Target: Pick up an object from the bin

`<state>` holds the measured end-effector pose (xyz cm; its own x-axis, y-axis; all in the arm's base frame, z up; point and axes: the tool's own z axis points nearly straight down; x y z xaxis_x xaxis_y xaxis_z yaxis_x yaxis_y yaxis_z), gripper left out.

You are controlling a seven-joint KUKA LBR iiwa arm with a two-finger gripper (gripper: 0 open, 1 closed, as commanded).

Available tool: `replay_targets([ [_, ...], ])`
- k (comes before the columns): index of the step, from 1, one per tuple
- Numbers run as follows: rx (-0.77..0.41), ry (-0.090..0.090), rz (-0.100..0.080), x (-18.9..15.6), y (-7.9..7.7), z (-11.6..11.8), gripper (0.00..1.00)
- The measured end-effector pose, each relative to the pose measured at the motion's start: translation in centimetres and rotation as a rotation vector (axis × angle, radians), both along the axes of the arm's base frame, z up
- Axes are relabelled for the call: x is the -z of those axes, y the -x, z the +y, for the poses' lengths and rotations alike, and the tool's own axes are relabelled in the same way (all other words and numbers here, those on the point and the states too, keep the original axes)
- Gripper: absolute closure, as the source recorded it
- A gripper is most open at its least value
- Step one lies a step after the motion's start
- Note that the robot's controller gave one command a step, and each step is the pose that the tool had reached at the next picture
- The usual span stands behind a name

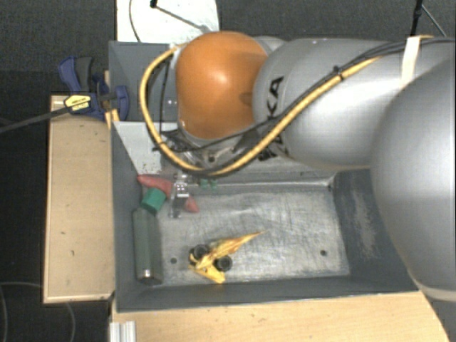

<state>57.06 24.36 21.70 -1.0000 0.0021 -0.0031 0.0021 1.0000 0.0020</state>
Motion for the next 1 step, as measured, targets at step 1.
replay_targets([
  [1,0.107,-0.001,-0.002,5.52,-0.73,-1.81,0.00],
])
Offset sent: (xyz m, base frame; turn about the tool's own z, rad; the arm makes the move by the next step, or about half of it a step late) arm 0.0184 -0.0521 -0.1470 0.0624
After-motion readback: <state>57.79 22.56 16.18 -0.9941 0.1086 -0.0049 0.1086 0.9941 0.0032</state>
